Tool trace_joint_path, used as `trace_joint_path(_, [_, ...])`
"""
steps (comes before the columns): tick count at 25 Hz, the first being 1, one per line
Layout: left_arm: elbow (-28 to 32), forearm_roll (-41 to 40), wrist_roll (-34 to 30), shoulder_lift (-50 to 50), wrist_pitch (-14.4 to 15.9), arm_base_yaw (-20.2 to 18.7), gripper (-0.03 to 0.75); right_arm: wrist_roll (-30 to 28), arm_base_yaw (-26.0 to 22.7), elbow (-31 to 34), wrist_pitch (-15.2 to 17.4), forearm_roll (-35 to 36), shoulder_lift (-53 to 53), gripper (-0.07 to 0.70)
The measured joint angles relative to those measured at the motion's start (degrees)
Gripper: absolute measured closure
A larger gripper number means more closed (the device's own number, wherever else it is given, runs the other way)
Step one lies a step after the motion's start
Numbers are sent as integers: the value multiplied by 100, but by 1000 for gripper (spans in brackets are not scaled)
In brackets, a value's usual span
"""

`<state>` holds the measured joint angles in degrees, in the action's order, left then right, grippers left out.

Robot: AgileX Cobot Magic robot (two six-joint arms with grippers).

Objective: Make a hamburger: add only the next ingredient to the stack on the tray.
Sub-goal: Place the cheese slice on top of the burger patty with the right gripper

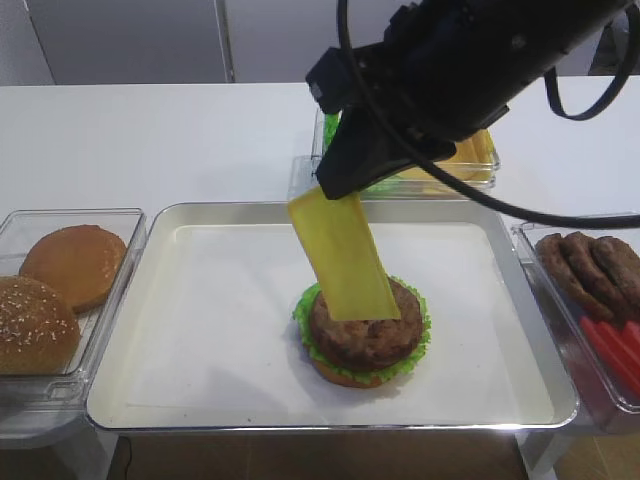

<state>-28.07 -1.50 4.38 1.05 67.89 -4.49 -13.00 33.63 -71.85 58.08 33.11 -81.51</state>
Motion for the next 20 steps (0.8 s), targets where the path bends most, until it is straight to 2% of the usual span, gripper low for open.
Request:
trace_joint_path(13, [0,0,0,0,0,0,359,0,0,0,13,-98,-325,593])
trace_joint_path(20, [0,0,0,0,0,0,359,-135,0,0,13,201,-353,593])
